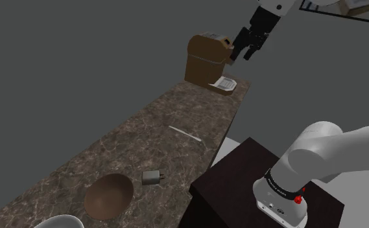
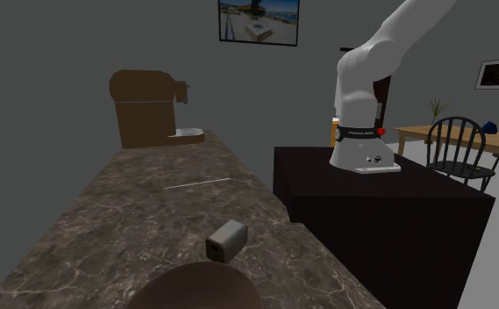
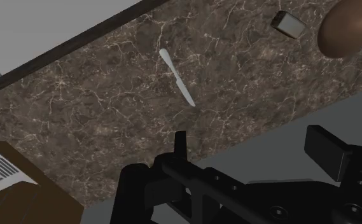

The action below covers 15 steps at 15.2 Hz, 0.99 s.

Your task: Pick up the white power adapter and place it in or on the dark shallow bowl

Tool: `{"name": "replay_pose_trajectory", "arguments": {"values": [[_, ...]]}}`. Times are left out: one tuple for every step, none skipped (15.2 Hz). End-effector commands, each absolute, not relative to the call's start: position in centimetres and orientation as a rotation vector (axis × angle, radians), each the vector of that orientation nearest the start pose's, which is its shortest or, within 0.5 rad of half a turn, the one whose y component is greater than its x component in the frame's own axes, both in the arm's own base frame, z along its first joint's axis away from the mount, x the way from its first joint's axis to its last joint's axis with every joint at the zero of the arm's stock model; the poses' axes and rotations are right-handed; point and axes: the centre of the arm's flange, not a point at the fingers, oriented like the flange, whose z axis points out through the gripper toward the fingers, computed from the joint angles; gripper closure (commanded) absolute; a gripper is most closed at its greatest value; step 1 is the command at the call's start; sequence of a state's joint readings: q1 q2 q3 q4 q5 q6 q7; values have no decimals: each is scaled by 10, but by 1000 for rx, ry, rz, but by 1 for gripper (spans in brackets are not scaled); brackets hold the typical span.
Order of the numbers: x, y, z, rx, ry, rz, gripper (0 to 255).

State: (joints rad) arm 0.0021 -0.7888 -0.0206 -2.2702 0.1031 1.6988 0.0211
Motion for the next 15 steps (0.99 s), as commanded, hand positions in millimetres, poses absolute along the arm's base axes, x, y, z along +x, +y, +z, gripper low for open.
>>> {"name": "replay_pose_trajectory", "arguments": {"values": [[318, 1, 646, -3005, 56, -327, 0], [324, 9, 636, -3009, 28, -321, 0], [329, 16, 626, -3012, 1, -315, 0], [334, 24, 616, -3015, -27, -309, 0], [339, 32, 607, -3018, -54, -303, 0], [344, 39, 597, -3021, -82, -297, 0], [348, 47, 587, -3023, -110, -291, 0], [353, 55, 577, -3026, -137, -285, 0], [357, 62, 567, -3028, -165, -279, 0], [361, 70, 557, -3029, -193, -273, 0], [365, 78, 546, -3031, -221, -266, 0], [369, 86, 536, -3032, -249, -260, 0], [372, 94, 526, -3033, -276, -254, 0], [376, 102, 516, -3034, -304, -248, 0], [379, 110, 505, -3034, -332, -241, 0]]}}
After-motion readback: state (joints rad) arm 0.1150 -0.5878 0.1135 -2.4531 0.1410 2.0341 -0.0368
